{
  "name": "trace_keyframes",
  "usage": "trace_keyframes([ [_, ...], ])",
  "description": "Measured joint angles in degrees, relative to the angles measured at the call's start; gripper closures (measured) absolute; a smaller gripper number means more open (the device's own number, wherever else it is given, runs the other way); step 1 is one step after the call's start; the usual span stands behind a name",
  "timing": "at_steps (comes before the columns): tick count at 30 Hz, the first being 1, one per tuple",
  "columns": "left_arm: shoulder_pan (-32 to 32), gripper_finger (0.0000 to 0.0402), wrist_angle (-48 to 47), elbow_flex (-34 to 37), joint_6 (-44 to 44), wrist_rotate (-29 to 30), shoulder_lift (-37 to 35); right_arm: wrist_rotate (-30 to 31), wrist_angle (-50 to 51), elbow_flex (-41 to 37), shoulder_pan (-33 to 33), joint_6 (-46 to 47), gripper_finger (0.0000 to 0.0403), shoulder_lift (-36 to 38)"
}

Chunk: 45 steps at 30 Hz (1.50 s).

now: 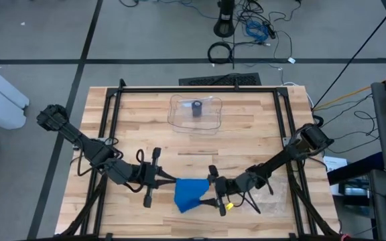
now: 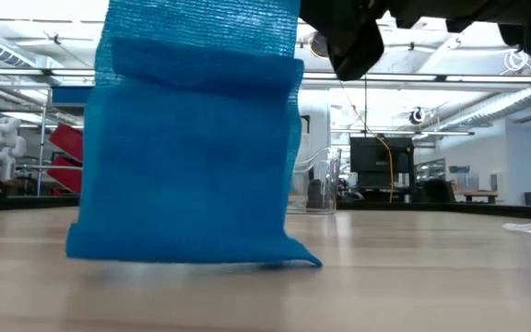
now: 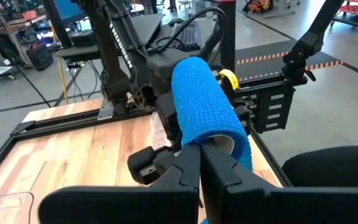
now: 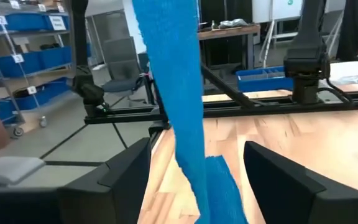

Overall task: Roll bandage
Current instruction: Roll the blue bandage

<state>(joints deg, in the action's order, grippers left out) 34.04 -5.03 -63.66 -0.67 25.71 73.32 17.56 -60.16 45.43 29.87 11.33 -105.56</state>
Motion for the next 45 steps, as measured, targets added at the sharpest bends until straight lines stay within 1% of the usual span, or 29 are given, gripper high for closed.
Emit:
trace_keyframes([
  [3, -0.3, 0.0402, 0.0, 0.0, 0.4, 0.0, 0.0, 0.4, -0.5, 0.1, -0.2, 0.0, 0.0176, -0.7],
  [5, -0.3, 0.0402, 0.0, 0.0, 0.4, 0.2, 0.0, 0.5, -0.8, 1.1, -0.2, -0.4, 0.0202, -2.1],
  [8, -0.3, 0.0402, 0.0, 0.0, 0.4, 0.3, 0.0, 0.5, -0.9, 3.8, -0.2, -2.2, 0.0261, -5.1],
  [12, -0.3, 0.0402, -0.7, 0.0, 0.4, 1.4, 0.0, 0.5, 0.1, 8.0, -0.3, -4.2, 0.0365, -9.4],
  [13, -0.3, 0.0402, -1.0, 0.0, 0.4, 1.6, 0.0, 0.5, 0.7, 8.8, -0.3, -4.8, 0.0383, -9.9],
  [14, -0.3, 0.0402, -1.4, 0.0, 0.4, 1.8, 0.0, 0.8, 1.6, 9.4, -0.3, -5.2, 0.0392, -10.3],
  [19, 0.6, 0.0402, -2.8, 0.0, 0.4, 2.9, -0.5, 7.1, 5.2, 10.3, 1.0, -6.5, 0.0402, -10.5],
  [21, 1.1, 0.0402, -3.4, 0.0, 0.4, 3.5, -1.4, 10.0, 6.7, 10.3, 1.5, -6.5, 0.0402, -10.4],
  [23, 1.5, 0.0402, -3.8, 0.0, 0.4, 3.7, -2.6, 11.6, 7.8, 10.2, 1.9, -6.3, 0.0403, -10.4],
  [28, 3.3, 0.0402, -3.3, 0.0, 0.4, 3.8, -4.6, 12.8, 9.0, 10.2, 2.1, -6.0, 0.0403, -10.4],
  [37, 5.3, 0.0402, -3.3, 0.1, 0.4, 4.6, -3.5, 16.2, 9.4, 10.2, 2.0, -7.9, 0.0403, -10.3],
  [39, 5.7, 0.0402, -3.2, 0.1, 0.4, 4.7, -2.9, 19.6, 9.4, 10.2, 2.1, -9.3, 0.0403, -10.3],
  [41, 6.1, 0.0402, -3.1, 0.1, 0.5, 4.8, -2.1, 24.5, 9.4, 10.2, 2.3, -11.5, 0.0403, -10.3],
  [45, 7.4, 0.0402, -3.2, 0.1, 1.9, 4.8, 0.0, 32.7, 9.4, 10.2, 2.2, -18.3, 0.0403, -10.3],
])
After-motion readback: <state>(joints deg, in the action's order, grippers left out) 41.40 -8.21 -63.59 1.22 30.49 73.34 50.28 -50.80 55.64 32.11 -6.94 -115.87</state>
